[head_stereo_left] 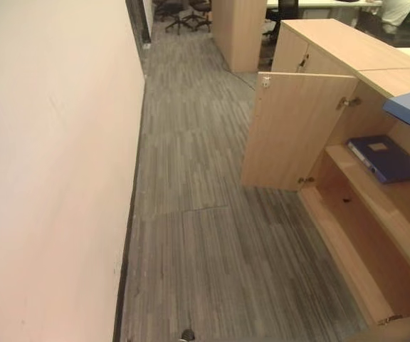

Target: Put the empty folder in the office cabinet

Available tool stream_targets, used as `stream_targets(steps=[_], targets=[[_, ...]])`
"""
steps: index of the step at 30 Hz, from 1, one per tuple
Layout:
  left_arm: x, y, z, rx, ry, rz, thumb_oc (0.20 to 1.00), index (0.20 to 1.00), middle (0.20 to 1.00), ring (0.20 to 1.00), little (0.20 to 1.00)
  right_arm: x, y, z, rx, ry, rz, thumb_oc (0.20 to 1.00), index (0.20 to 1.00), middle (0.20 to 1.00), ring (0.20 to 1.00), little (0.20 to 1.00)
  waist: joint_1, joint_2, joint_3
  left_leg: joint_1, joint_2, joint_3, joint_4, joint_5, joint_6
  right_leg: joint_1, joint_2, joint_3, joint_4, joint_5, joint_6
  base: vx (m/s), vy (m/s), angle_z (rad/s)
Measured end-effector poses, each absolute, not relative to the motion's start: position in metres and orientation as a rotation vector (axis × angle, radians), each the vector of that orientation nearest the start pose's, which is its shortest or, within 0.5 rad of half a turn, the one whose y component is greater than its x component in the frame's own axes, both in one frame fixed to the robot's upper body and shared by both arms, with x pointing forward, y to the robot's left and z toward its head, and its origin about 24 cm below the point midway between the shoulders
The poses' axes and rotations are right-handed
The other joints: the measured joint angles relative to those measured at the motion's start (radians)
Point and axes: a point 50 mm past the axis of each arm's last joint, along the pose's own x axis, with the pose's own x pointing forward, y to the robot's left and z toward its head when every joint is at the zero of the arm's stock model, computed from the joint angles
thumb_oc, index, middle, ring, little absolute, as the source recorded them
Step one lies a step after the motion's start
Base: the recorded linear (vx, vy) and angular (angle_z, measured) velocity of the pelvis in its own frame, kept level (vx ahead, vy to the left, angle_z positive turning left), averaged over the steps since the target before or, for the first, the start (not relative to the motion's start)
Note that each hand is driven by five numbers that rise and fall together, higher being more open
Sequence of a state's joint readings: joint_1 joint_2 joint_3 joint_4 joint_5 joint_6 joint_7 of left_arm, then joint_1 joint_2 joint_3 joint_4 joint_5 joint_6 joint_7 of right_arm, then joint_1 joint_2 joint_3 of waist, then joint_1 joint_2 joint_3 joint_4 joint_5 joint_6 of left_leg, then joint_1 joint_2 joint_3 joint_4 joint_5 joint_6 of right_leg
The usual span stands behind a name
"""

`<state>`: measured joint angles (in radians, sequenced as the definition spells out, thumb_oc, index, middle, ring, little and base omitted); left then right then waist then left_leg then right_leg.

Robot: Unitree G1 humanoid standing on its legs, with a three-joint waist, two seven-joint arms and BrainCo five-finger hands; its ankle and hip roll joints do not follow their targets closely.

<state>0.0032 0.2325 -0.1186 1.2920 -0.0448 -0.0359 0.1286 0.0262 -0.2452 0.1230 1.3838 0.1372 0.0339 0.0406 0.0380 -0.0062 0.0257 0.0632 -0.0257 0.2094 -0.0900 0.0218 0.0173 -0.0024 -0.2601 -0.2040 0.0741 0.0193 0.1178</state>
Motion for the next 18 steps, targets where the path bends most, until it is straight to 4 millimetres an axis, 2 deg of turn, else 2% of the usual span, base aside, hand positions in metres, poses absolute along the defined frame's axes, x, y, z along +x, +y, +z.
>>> stream_targets(steps=[1, 2, 4, 5, 6, 7, 8, 9, 10, 12, 13, 14, 15, 16, 17, 18], targets=[[0.084, 0.239, -0.162, 0.303, 1.228, 0.188, 1.0, 1.0, 1.0, 1.0, 1.0, 0.047, -0.244, -0.168, -0.135, 1.414, -0.151, 1.0, 1.0, 1.0, 1.0, 1.0, -0.006, 0.024, 0.007, 0.006, 0.0, 0.014, 0.001, -0.005, 0.009, -0.033, -0.019, -0.002, 0.077, -0.012, 0.001, 0.18, 0.355, -0.34], [0.091, 0.239, -0.16, 0.298, 1.194, 0.193, 1.0, 1.0, 1.0, 1.0, 1.0, 0.053, -0.245, -0.167, -0.139, 1.4, -0.149, 1.0, 1.0, 1.0, 1.0, 1.0, -0.013, 0.036, 0.007, 0.022, -0.02, 0.016, 0.001, -0.015, 0.022, -0.068, -0.045, 0.0, 0.169, -0.017, 0.012, 0.22, 0.458, -0.18], [0.099, 0.239, -0.158, 0.293, 1.171, 0.195, 1.0, 1.0, 1.0, 1.0, 1.0, 0.064, -0.246, -0.166, -0.154, 1.372, -0.14, 1.0, 1.0, 1.0, 1.0, 1.0, -0.029, 0.04, 0.024, 0.054, -0.059, 0.029, 0.009, -0.051, 0.056, -0.133, -0.082, 0.016, 0.332, -0.013, 0.035, 0.18, 0.355, -0.18], [0.096, 0.237, -0.16, 0.304, 1.188, 0.176, 1.0, 1.0, 1.0, 1.0, 1.0, 0.07, -0.247, -0.164, -0.144, 1.351, -0.152, 1.0, 1.0, 1.0, 1.0, 1.0, -0.032, 0.04, 0.034, 0.065, -0.061, 0.041, 0.01, -0.058, 0.066, -0.165, -0.116, -0.009, 0.414, -0.007, 0.03, 0.15, 0.168, -0.23], [0.094, 0.235, -0.161, 0.318, 1.197, 0.152, 1.0, 1.0, 1.0, 1.0, 1.0, 0.077, -0.249, -0.162, -0.141, 1.322, -0.163, 1.0, 1.0, 1.0, 1.0, 1.0, -0.034, 0.044, 0.036, 0.084, -0.068, 0.05, -0.001, -0.065, 0.072, -0.189, -0.153, -0.068, 0.472, 0.003, 0.01, 0.13, 0.064, -0.21], [0.091, 0.234, -0.161, 0.328, 1.205, 0.137, 1.0, 1.0, 1.0, 1.0, 1.0, 0.079, -0.249, -0.162, -0.145, 1.318, -0.17, 1.0, 1.0, 1.0, 1.0, 1.0, -0.03, 0.049, 0.033, 0.095, -0.07, 0.062, -0.001, -0.08, 0.078, -0.186, -0.184, -0.128, 0.499, 0.006, 0.008, 0.12, -0.018, -0.59], [0.079, 0.238, -0.163, 0.338, 1.228, 0.14, 1.0, 1.0, 1.0, 1.0, 1.0, 0.081, -0.251, -0.161, -0.181, 1.328, -0.149, 1.0, 1.0, 1.0, 1.0, 1.0, -0.022, 0.046, 0.033, 0.105, -0.067, 0.079, 0.002, -0.102, 0.062, -0.194, -0.174, -0.219, 0.486, -0.039, 0.019, 0.1, -0.049, -0.54], [0.077, 0.241, -0.163, 0.342, 1.238, 0.146, 1.0, 1.0, 1.0, 1.0, 1.0, 0.082, -0.248, -0.162, -0.178, 1.324, -0.138, 1.0, 1.0, 1.0, 1.0, 1.0, -0.025, 0.044, 0.033, 0.103, -0.064, 0.085, 0.007, -0.092, 0.065, -0.193, -0.158, -0.227, 0.466, -0.048, 0.02, 0.12, -0.066, -0.37], [0.078, 0.241, -0.163, 0.343, 1.24, 0.144, 1.0, 1.0, 1.0, 1.0, 1.0, 0.083, -0.243, -0.163, -0.17, 1.321, -0.129, 1.0, 1.0, 1.0, 1.0, 1.0, -0.035, 0.018, 0.043, 0.103, -0.061, 0.079, 0.008, -0.092, 0.065, -0.199, -0.122, -0.222, 0.425, -0.057, 0.03, 0.15, -0.082, -0.08], [0.075, 0.24, -0.164, 0.338, 1.256, 0.141, 1.0, 1.0, 1.0, 1.0, 1.0, 0.089, -0.236, -0.163, -0.172, 1.306, -0.101, 1.0, 1.0, 1.0, 1.0, 1.0, -0.037, 0.011, 0.07, 0.104, -0.036, 0.087, 0.009, -0.091, 0.062, -0.216, -0.027, -0.221, 0.311, -0.072, 0.021, 0.16, -0.096, -0.12], [0.071, 0.234, -0.166, 0.321, 1.276, 0.129, 1.0, 1.0, 1.0, 1.0, 1.0, 0.093, -0.233, -0.163, -0.187, 1.287, -0.075, 1.0, 1.0, 1.0, 1.0, 1.0, -0.044, 0.009, 0.072, 0.106, -0.016, 0.09, 0.01, -0.096, 0.05, -0.237, 0.049, -0.208, 0.21, -0.071, 0.021, 0.16, -0.08, 0.0], [0.068, 0.231, -0.167, 0.306, 1.29, 0.13, 1.0, 1.0, 1.0, 1.0, 1.0, 0.095, -0.231, -0.162, -0.191, 1.274, -0.062, 1.0, 1.0, 1.0, 1.0, 1.0, -0.049, 0.004, 0.074, 0.11, -0.01, 0.091, 0.011, -0.097, 0.046, -0.243, 0.087, -0.19, 0.152, -0.055, 0.039, 0.16, -0.081, 0.34], [0.067, 0.229, -0.168, 0.299, 1.296, 0.12, 1.0, 1.0, 1.0, 1.0, 1.0, 0.095, -0.229, -0.163, -0.189, 1.272, -0.053, 1.0, 1.0, 1.0, 1.0, 1.0, -0.059, -0.022, 0.085, 0.136, -0.022, 0.077, 0.006, -0.102, 0.036, -0.263, 0.102, -0.191, 0.104, -0.032, 0.043, 0.24, -0.119, 0.36], [0.068, 0.229, -0.168, 0.298, 1.286, 0.122, 1.0, 1.0, 1.0, 1.0, 1.0, 0.096, -0.228, -0.163, -0.189, 1.27, -0.05, 1.0, 1.0, 1.0, 1.0, 1.0, -0.056, -0.031, 0.088, 0.142, -0.026, 0.074, 0.001, -0.117, 0.032, -0.276, 0.106, -0.187, 0.101, -0.03, 0.042, 0.24, -0.132, 0.36], [0.065, 0.231, -0.168, 0.3, 1.294, 0.125, 1.0, 1.0, 1.0, 1.0, 1.0, 0.096, -0.227, -0.163, -0.186, 1.27, -0.045, 1.0, 1.0, 1.0, 1.0, 1.0, -0.054, -0.036, 0.093, 0.153, -0.026, 0.059, -0.002, -0.142, 0.023, -0.276, 0.119, -0.168, 0.069, -0.018, 0.059, 0.24, -0.137, 0.14], [0.06, 0.232, -0.168, 0.295, 1.312, 0.135, 1.0, 1.0, 1.0, 1.0, 1.0, 0.095, -0.226, -0.163, -0.18, 1.268, -0.042, 1.0, 1.0, 1.0, 1.0, 1.0, -0.054, -0.038, 0.093, 0.159, -0.025, 0.053, -0.002, -0.151, 0.019, -0.271, 0.119, -0.167, 0.052, -0.005, 0.042, 0.2, -0.111, 0.2]])
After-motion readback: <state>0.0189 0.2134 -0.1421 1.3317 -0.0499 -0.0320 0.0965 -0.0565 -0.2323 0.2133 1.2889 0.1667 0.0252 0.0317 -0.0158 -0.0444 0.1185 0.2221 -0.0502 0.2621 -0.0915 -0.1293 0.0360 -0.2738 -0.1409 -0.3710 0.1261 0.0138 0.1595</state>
